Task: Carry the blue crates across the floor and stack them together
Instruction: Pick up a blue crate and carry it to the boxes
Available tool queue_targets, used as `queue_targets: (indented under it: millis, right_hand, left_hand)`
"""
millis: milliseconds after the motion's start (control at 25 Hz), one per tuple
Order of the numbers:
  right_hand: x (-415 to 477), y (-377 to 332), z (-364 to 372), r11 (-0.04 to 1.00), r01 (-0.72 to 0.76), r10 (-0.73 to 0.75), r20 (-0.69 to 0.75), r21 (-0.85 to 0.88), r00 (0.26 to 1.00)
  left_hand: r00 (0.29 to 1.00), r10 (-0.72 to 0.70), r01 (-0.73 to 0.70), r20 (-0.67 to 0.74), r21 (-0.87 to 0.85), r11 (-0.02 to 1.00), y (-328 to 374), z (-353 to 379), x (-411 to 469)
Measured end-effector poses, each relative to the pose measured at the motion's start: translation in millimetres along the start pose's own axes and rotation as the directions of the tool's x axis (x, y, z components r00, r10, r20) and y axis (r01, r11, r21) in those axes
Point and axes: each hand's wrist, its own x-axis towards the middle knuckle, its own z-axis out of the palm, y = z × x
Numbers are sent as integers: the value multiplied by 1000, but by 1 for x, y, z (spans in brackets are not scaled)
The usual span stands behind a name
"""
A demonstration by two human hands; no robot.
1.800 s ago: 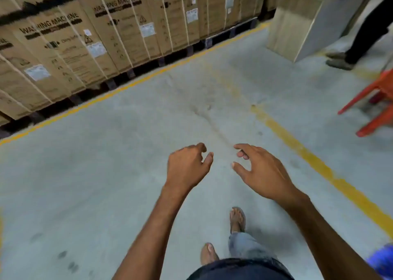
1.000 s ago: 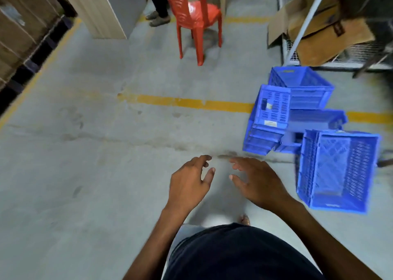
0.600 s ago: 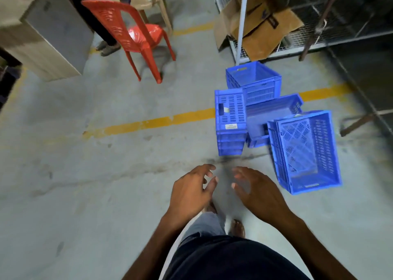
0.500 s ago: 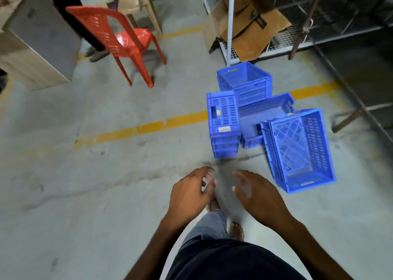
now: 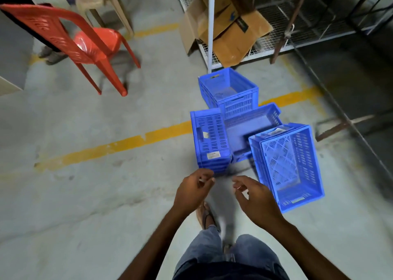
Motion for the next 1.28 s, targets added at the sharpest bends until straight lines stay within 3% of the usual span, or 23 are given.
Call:
queue_targets:
  millis: [120, 280, 480, 600, 680, 760, 840, 880, 960, 1120, 1280]
  right_hand:
    - [73, -5, 9, 1000, -11, 12, 53, -25, 999]
    - [175, 11, 31, 986, -19, 54, 214, -164, 975]
    - [294, 38, 71, 930, 142, 7, 403, -340, 915]
    - [339, 53, 101, 880, 264, 14, 576, -396, 818]
    - [357, 63, 122, 911, 236, 46, 653, -337, 756]
    - [373, 65, 140, 986, -20, 123, 652, -164, 748]
    - [385, 64, 156, 960, -279, 213, 607, 15, 765]
    - [389, 63, 162, 938, -342, 246, 577, 61, 779]
    - [393, 56, 175, 940, -337, 250, 558, 57, 791]
    - [380, 32, 208, 962, -224, 274, 555, -158, 786]
    - [366, 22, 232, 967, -189, 250, 483, -173, 839]
  left_hand:
    - [989, -143, 149, 41, -274, 950, -5, -10, 49]
    - [928, -372, 327, -5, -465, 823, -25, -4, 101]
    - [797, -603, 434, 29, -722, 539, -46, 41, 161]
    - [708, -703, 416, 62, -842, 344, -58, 75, 198]
    - [669, -743, 390, -33, -835, 388, -67, 96, 223]
    - [645, -742, 422, -184, -724, 546, -77, 109, 248]
    - [637, -698, 472, -328, -549, 689, -89, 120, 271]
    - [636, -677, 509, -372, -456, 730, -95, 123, 280]
    - [648, -660, 553, -379, -361, 751, -108, 123, 298]
    - [700, -631, 531, -334, -349, 773, -131, 125, 310]
    - [666, -670, 543, -327, -404, 736, -153, 128, 308]
